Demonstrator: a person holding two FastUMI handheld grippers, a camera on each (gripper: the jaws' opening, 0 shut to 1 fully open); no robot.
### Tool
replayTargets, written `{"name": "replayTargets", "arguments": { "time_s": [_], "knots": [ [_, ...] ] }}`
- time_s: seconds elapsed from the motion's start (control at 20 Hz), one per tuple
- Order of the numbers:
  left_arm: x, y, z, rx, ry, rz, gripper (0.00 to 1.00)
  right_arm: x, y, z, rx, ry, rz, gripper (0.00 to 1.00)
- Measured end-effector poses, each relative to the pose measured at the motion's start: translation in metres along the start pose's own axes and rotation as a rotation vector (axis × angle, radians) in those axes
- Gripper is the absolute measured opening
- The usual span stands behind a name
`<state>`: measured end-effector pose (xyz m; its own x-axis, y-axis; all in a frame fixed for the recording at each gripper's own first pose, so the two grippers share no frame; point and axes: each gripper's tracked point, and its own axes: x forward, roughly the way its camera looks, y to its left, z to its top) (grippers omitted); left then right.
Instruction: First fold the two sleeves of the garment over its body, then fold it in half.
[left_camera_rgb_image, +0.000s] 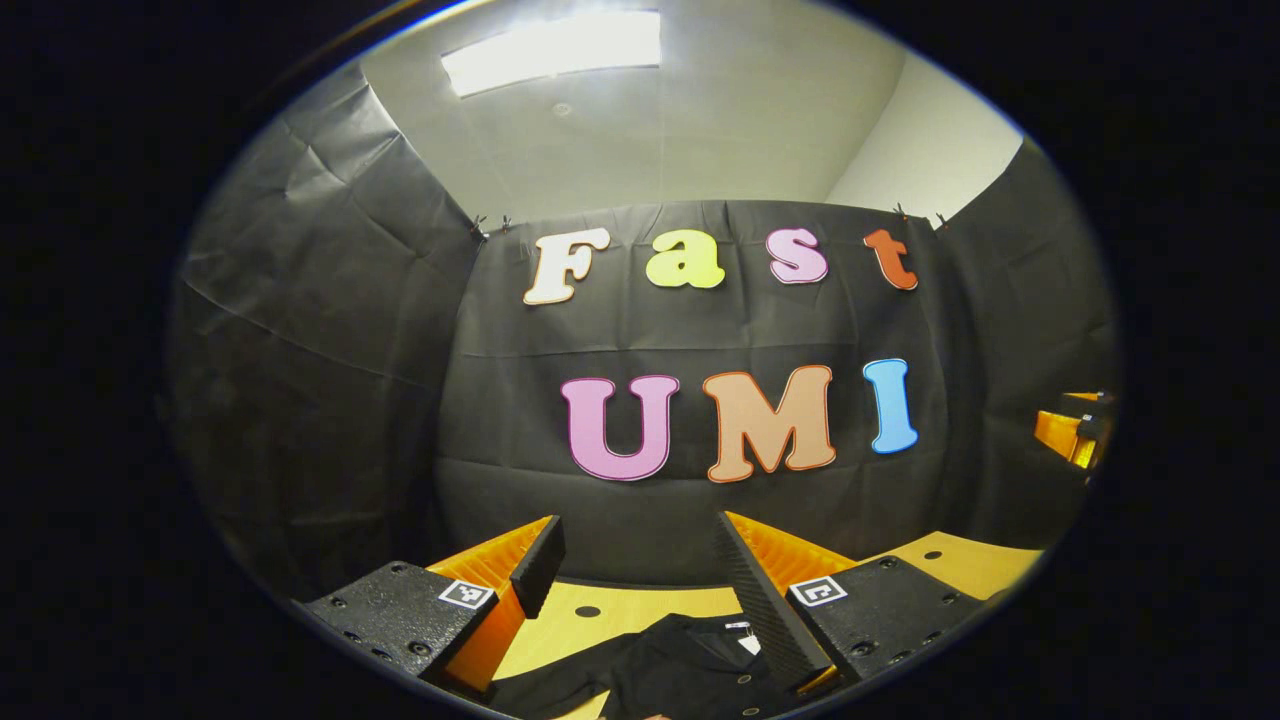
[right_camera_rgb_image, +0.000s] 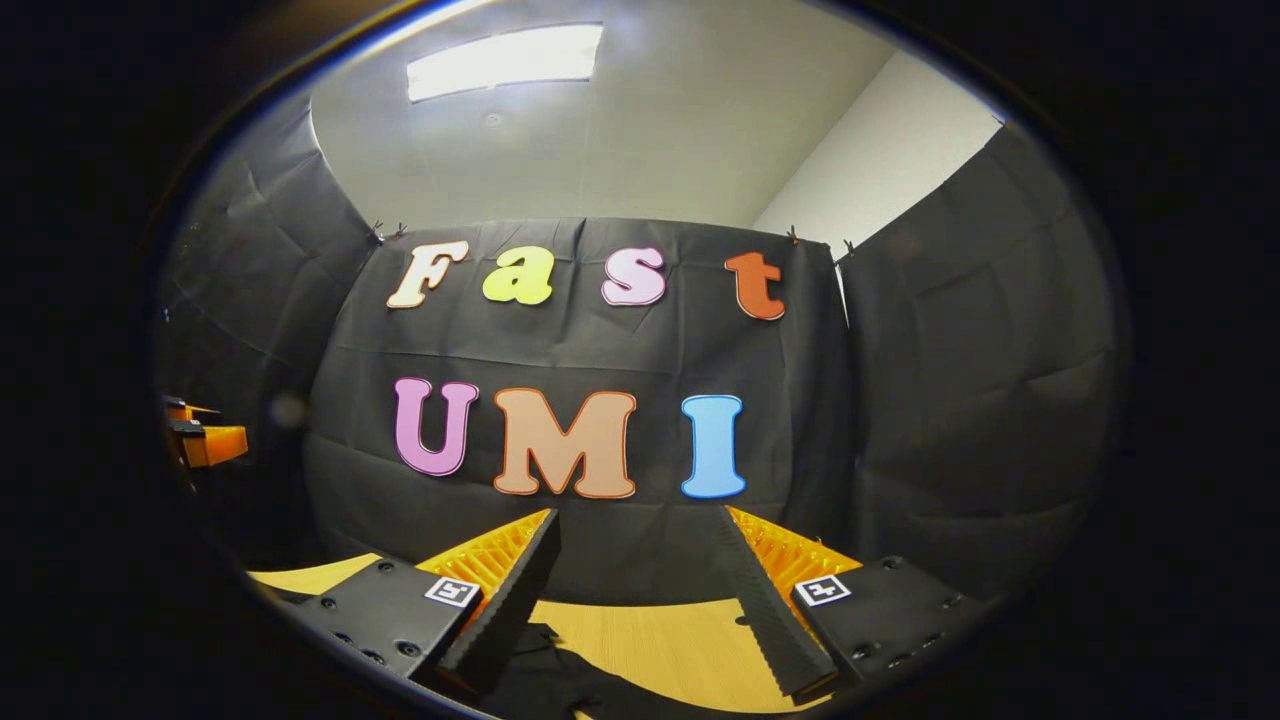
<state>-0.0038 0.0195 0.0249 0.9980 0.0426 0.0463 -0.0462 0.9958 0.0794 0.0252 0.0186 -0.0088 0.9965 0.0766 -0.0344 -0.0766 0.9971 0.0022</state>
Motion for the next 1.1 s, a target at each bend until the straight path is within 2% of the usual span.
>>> {"name": "replayTargets", "arguments": {
  "time_s": [0.1, 0.35, 0.6, 0.8, 0.9, 1.1],
  "knots": [
    [-0.002, 0.002, -0.002, -0.008, 0.01, 0.003, 0.92, -0.002, -0.003, -0.002, -0.001, 0.007, -0.008, 0.96],
    [-0.006, 0.011, -0.011, -0.047, 0.027, 0.03, 0.92, -0.006, -0.007, -0.002, -0.019, 0.007, -0.015, 0.98],
    [-0.009, 0.018, -0.015, -0.062, 0.023, 0.042, 0.92, -0.005, -0.024, -0.016, -0.004, 0.051, -0.062, 0.96],
    [-0.011, 0.021, -0.024, -0.081, 0.042, 0.053, 0.91, -0.004, -0.046, -0.029, 0.016, 0.096, -0.114, 0.98],
    [-0.011, 0.021, -0.026, -0.088, 0.049, 0.055, 0.91, -0.002, -0.056, -0.038, 0.016, 0.122, -0.133, 0.96],
    [-0.011, 0.016, -0.018, -0.083, 0.028, 0.046, 0.91, 0.001, -0.073, -0.077, 0.022, 0.248, -0.152, 1.0]
  ]
}}
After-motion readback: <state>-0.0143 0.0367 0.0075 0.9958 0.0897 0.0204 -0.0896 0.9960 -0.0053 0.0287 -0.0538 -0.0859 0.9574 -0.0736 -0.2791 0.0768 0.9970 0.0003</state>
